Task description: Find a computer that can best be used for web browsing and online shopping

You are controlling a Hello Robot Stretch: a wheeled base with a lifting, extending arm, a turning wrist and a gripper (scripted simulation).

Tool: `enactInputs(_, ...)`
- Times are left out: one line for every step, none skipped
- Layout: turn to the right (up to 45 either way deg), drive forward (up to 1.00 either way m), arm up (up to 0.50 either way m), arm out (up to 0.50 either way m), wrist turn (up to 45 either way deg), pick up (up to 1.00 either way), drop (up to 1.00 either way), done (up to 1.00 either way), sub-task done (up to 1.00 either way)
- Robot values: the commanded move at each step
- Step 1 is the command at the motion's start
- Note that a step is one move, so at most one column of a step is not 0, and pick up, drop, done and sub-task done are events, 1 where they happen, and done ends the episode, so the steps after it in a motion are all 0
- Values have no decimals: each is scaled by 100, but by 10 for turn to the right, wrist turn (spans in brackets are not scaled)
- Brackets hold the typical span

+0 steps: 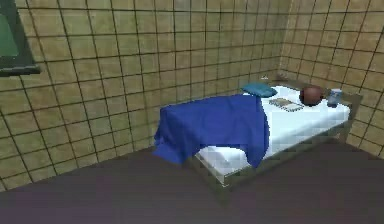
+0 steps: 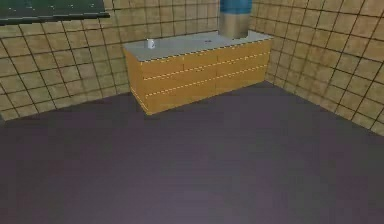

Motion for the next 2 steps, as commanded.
enactInputs(450, 0, 0, 0, 0, 0, 0, 0, 0)
enactInputs(450, 0, 0, 0, 0, 0, 0, 0, 0)
